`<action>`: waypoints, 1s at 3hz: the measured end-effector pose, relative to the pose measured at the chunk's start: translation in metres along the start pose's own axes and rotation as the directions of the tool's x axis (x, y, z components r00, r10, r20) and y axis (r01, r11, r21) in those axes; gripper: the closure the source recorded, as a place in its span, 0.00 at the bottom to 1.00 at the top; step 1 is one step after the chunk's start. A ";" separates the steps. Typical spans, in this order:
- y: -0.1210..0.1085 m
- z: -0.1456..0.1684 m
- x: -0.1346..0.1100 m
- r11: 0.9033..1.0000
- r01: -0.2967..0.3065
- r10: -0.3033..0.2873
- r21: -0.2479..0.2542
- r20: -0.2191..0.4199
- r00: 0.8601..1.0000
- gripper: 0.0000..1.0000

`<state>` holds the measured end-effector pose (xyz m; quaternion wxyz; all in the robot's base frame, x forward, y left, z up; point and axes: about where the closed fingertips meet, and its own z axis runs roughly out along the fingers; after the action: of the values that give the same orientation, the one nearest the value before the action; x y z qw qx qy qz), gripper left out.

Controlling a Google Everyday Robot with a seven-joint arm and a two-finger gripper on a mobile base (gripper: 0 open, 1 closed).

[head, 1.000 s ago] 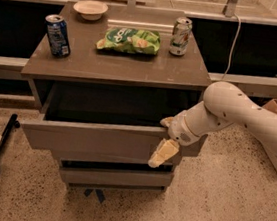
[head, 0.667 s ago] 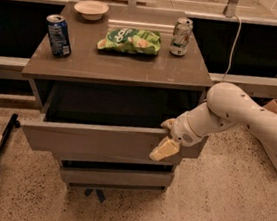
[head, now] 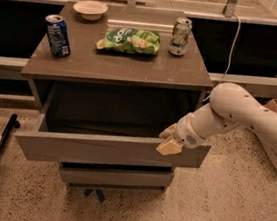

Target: Open top drawer

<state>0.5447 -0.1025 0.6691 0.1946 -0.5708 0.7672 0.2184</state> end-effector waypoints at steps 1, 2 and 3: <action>0.000 0.000 0.000 1.000 0.000 0.000 0.000 0.000 1.000 0.87; 0.018 -0.022 0.031 0.996 -0.079 0.079 0.042 -0.013 0.997 0.64; 0.018 -0.022 0.029 0.996 -0.079 0.079 0.042 -0.013 0.997 0.41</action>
Offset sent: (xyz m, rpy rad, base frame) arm -0.1206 -0.1468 0.0166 -0.0963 0.0618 -0.3846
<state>0.5184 -0.1333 0.6729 0.1918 -0.5375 0.7950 0.2059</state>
